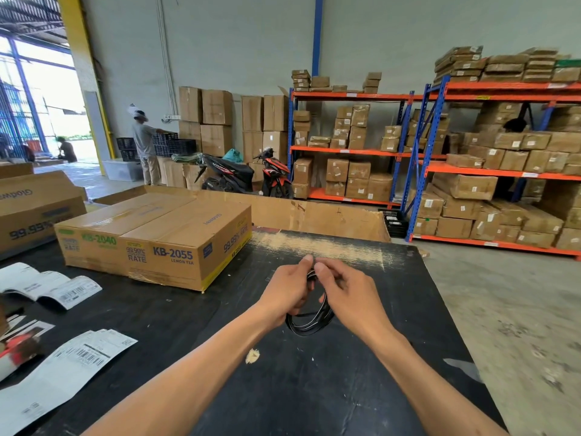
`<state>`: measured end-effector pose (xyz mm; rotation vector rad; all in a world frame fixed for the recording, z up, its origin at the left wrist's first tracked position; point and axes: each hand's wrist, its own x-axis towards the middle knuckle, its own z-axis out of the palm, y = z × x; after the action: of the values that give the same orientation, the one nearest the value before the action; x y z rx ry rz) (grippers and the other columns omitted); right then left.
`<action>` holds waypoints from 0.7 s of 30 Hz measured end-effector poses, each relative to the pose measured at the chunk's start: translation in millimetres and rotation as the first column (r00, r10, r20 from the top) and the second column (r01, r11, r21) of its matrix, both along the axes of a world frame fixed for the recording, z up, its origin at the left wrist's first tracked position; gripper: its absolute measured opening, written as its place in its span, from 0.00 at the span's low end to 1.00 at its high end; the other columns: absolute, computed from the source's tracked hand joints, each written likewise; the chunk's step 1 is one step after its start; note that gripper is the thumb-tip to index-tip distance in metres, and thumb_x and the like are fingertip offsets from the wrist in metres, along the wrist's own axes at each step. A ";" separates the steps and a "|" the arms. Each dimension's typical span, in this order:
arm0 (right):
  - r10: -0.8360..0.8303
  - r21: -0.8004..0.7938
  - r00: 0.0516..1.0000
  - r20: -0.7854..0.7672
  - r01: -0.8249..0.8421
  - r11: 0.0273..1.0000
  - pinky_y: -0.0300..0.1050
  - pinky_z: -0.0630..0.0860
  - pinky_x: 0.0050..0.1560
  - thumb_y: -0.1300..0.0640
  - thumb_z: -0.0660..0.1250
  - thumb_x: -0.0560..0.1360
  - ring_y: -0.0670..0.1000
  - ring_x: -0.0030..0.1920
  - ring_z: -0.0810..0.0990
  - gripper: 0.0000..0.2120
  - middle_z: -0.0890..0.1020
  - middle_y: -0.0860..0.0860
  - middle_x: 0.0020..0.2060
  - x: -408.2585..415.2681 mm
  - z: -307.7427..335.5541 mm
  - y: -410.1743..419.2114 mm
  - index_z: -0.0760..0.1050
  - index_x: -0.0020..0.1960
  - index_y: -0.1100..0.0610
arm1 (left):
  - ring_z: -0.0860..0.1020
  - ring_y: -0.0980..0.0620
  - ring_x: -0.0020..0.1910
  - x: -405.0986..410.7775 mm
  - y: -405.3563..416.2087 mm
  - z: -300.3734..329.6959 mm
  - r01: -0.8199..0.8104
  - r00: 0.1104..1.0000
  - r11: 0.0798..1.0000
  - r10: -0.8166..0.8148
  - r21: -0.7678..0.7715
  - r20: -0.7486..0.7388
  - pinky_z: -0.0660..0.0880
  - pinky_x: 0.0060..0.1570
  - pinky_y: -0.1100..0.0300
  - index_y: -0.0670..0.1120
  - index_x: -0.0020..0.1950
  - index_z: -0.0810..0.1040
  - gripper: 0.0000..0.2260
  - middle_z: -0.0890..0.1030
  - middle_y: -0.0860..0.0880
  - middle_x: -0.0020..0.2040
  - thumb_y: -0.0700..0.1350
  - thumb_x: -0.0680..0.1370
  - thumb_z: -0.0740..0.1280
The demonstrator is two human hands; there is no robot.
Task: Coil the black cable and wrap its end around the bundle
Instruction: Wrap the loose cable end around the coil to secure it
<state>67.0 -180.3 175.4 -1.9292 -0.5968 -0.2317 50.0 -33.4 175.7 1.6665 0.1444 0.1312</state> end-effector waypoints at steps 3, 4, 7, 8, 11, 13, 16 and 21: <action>-0.047 -0.169 0.972 0.228 0.087 0.982 0.39 0.68 0.42 0.49 0.61 0.85 0.43 0.38 0.77 0.11 0.80 0.44 0.35 -1.4 -3.1 1.2 0.83 0.55 0.48 | 0.58 0.53 0.20 -0.3 -2.8 1.0 -0.007 1.000 1.000 0.007 -0.021 -0.016 0.54 0.22 0.63 0.46 0.33 0.70 0.25 0.62 0.52 0.23 0.61 0.82 0.55; -0.056 -0.181 0.960 0.274 0.109 0.977 0.40 0.65 0.42 0.51 0.61 0.85 0.44 0.37 0.74 0.12 0.75 0.42 0.31 -1.7 -3.6 2.0 0.82 0.50 0.50 | 0.58 0.53 0.20 -0.2 -3.4 0.8 -0.004 1.000 0.999 0.004 -0.032 -0.011 0.54 0.22 0.63 0.46 0.33 0.71 0.25 0.62 0.52 0.23 0.61 0.82 0.55; -0.053 -0.183 0.958 0.282 0.108 0.977 0.41 0.62 0.40 0.52 0.61 0.85 0.44 0.37 0.71 0.12 0.71 0.41 0.31 0.9 -6.1 0.4 0.82 0.48 0.50 | 0.59 0.53 0.20 -1.0 -2.7 -0.3 0.035 0.999 0.999 -0.035 -0.024 0.011 0.57 0.21 0.63 0.45 0.34 0.72 0.25 0.63 0.51 0.23 0.62 0.82 0.54; -0.034 -0.203 0.961 0.275 0.093 0.975 0.42 0.62 0.40 0.50 0.60 0.85 0.43 0.37 0.72 0.13 0.71 0.42 0.31 2.5 -7.4 -1.5 0.80 0.47 0.47 | 0.59 0.53 0.20 -1.2 -2.3 -0.3 0.052 0.998 0.999 -0.052 -0.005 0.019 0.57 0.21 0.63 0.45 0.35 0.72 0.25 0.63 0.51 0.23 0.61 0.82 0.54; 0.020 -0.188 0.977 0.213 0.021 0.982 0.40 0.70 0.40 0.45 0.58 0.84 0.43 0.39 0.77 0.12 0.75 0.43 0.33 4.4 -10.5 -6.5 0.80 0.50 0.43 | 0.59 0.54 0.21 -1.1 -2.0 -0.6 0.044 0.997 0.995 -0.049 0.090 0.054 0.57 0.21 0.64 0.47 0.35 0.72 0.24 0.63 0.51 0.25 0.61 0.82 0.54; 0.021 -0.140 0.989 0.145 0.000 0.990 0.40 0.75 0.46 0.43 0.60 0.83 0.46 0.42 0.81 0.13 0.79 0.45 0.39 4.9 -12.6 -6.5 0.81 0.61 0.41 | 0.59 0.54 0.21 0.4 -2.8 -1.5 0.014 0.997 0.993 -0.023 0.116 0.076 0.57 0.21 0.63 0.48 0.33 0.72 0.24 0.63 0.52 0.24 0.62 0.82 0.54; -0.035 -0.094 0.994 0.106 0.045 0.995 0.41 0.72 0.46 0.45 0.63 0.83 0.46 0.44 0.81 0.16 0.79 0.46 0.41 7.4 -17.0 -4.4 0.79 0.68 0.46 | 0.60 0.54 0.21 3.4 -4.2 -3.0 0.021 0.997 0.999 -0.023 0.024 0.068 0.58 0.21 0.62 0.47 0.41 0.75 0.22 0.65 0.53 0.24 0.61 0.82 0.54; -0.083 0.000 0.996 0.029 0.083 0.997 0.40 0.72 0.49 0.47 0.62 0.84 0.41 0.45 0.79 0.12 0.83 0.41 0.45 12.3 -18.2 -9.2 0.82 0.63 0.43 | 0.64 0.54 0.24 3.8 -5.4 -3.9 0.089 0.986 0.994 -0.098 0.070 0.138 0.63 0.25 0.61 0.51 0.46 0.80 0.15 0.68 0.51 0.29 0.56 0.83 0.59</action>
<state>79.3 -189.5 157.2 -1.9566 -0.5367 -0.3123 53.8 -38.9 171.8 1.7183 -0.0453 0.1837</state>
